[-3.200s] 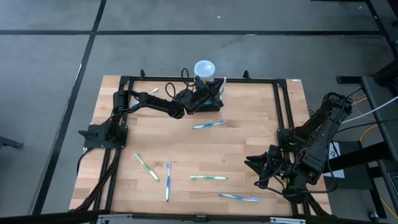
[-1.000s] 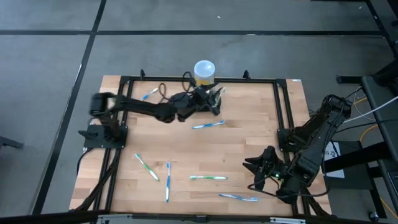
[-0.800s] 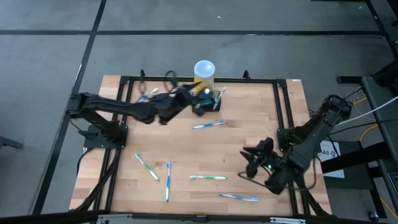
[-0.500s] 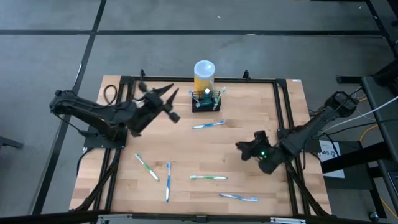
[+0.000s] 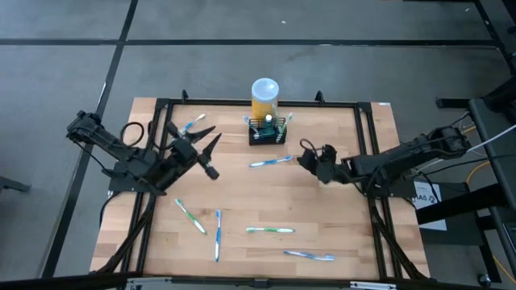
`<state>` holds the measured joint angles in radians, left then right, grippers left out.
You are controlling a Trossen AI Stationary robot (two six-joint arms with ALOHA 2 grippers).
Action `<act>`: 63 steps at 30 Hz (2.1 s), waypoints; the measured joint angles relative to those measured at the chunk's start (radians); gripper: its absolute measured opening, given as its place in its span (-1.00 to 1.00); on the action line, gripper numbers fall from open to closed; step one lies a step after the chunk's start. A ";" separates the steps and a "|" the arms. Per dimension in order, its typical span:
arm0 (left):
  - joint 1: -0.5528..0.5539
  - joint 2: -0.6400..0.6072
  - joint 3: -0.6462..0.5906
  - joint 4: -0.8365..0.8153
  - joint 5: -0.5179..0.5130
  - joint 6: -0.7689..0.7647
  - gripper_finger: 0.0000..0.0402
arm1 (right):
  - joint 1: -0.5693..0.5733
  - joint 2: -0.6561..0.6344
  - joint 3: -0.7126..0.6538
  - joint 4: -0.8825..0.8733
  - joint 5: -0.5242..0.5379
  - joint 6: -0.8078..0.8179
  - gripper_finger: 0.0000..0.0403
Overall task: Pick & Place toothbrushing station
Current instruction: Put the blue toothbrush in the wire organizer
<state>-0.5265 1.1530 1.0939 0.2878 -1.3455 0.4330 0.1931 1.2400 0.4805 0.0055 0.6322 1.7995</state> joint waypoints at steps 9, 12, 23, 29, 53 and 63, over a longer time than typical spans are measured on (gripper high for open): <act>-0.141 -0.021 0.000 0.036 -0.078 0.079 -0.47 | -0.135 0.103 0.000 0.098 -0.097 0.179 -0.43; -0.192 -0.036 0.000 0.079 -0.081 0.128 -0.47 | -0.136 0.127 0.000 0.149 -0.137 0.220 -0.43; -0.291 -0.051 0.000 0.117 -0.131 0.252 -0.47 | -0.201 0.129 0.033 0.140 -0.378 -0.329 -0.25; -0.301 -0.051 0.000 0.117 -0.132 0.253 -0.47 | -0.192 0.129 0.137 0.023 -0.465 -0.943 -0.22; -0.383 -0.048 0.000 0.106 -0.226 0.227 -0.47 | -0.274 0.263 0.184 -0.143 -0.422 -1.975 -0.24; -0.385 -0.048 0.000 0.112 -0.226 0.209 -0.47 | -0.338 0.356 0.183 -0.062 -0.424 -2.017 -0.24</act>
<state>-0.9112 1.1053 1.0943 0.4003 -1.5719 0.6418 -0.1448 1.5964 0.6640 -0.0563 0.2083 -0.2176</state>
